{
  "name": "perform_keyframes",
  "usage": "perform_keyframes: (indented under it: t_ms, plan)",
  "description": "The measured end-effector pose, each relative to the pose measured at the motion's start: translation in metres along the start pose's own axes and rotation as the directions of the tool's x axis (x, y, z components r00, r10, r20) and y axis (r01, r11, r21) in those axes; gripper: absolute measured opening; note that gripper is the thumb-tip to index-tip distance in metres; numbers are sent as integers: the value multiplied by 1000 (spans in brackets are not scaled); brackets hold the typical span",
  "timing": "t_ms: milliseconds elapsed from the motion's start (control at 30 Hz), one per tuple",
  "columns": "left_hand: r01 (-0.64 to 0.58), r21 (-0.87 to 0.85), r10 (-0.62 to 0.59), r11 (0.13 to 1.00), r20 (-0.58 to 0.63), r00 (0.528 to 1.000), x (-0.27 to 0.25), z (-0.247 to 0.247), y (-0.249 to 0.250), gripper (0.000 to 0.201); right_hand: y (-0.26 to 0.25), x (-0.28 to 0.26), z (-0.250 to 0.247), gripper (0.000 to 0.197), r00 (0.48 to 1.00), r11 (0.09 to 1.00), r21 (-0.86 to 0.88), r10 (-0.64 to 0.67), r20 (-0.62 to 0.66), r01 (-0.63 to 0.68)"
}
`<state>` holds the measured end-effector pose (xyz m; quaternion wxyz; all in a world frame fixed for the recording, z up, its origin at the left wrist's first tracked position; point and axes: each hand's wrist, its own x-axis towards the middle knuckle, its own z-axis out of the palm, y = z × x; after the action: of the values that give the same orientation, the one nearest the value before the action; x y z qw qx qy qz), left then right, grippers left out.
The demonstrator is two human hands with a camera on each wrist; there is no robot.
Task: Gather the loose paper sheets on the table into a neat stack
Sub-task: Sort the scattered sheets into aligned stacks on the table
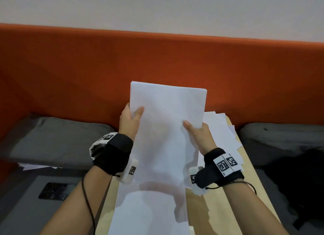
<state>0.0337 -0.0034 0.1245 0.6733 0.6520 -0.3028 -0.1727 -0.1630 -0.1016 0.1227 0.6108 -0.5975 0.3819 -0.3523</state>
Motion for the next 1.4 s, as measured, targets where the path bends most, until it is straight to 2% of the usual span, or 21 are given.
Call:
perform_keyframes:
  t_ms: [67,167,300,433,500,533,600,667,733,800,867,933,1000,1067,1200,1267,1400]
  plan:
    - [98,96,-100,991,24,995,4,-2,-10,46,6,-1,1,32,999,999,-20,39,16,-39]
    - [227,264,-246,937,43,968,-8,-9,-44,37,35,-14,6,35,986,984,-80,163,46,-159]
    - [365,449,-410,816,5,912,-41,-21,-84,36,79,-38,15,34,931,932,-126,352,95,-339]
    - [443,593,-550,672,0,835,-57,-28,-97,41,109,-47,18,35,884,865,-316,448,134,-391]
    - [394,727,-591,563,21,806,-57,-28,-100,50,120,-47,18,37,872,832,-386,474,120,-399]
    - [335,797,-583,503,26,812,-56,-27,-99,56,123,-46,17,38,869,819,-410,482,115,-400]
    - [221,879,-515,422,32,856,-52,-20,-92,62,127,-43,16,40,865,796,-464,489,116,-388]
    - [120,886,-439,448,100,893,-47,-7,-81,60,126,-38,15,42,866,751,-564,486,121,-343]
    - [0,870,-393,493,223,892,-41,12,-70,57,125,-33,13,45,864,665,-681,494,95,-306]
    - [-98,842,-375,530,337,863,-37,34,-64,56,123,-28,8,36,862,604,-747,500,84,-277]
    - [-142,813,-397,565,419,817,-38,56,-61,57,119,-24,-1,20,867,589,-757,494,62,-282]
    - [-161,800,-433,578,468,771,-44,76,-63,59,112,-20,-13,24,886,591,-749,464,12,-299]
    - [-188,797,-461,573,504,730,-52,94,-70,64,106,-14,-29,37,905,595,-744,425,-31,-304]
    - [-232,801,-495,552,539,682,-58,108,-80,71,102,-6,-47,43,915,602,-730,395,-79,-323]
    - [-342,839,-618,423,543,568,-68,113,-112,91,97,11,-84,38,932,585,-740,323,-164,-333]
    - [-368,839,-643,400,543,540,-72,110,-125,94,99,19,-99,37,930,528,-779,316,-189,-338]
    - [-382,840,-670,385,539,510,-69,110,-127,95,106,34,-118,46,898,340,-859,354,-260,-382]
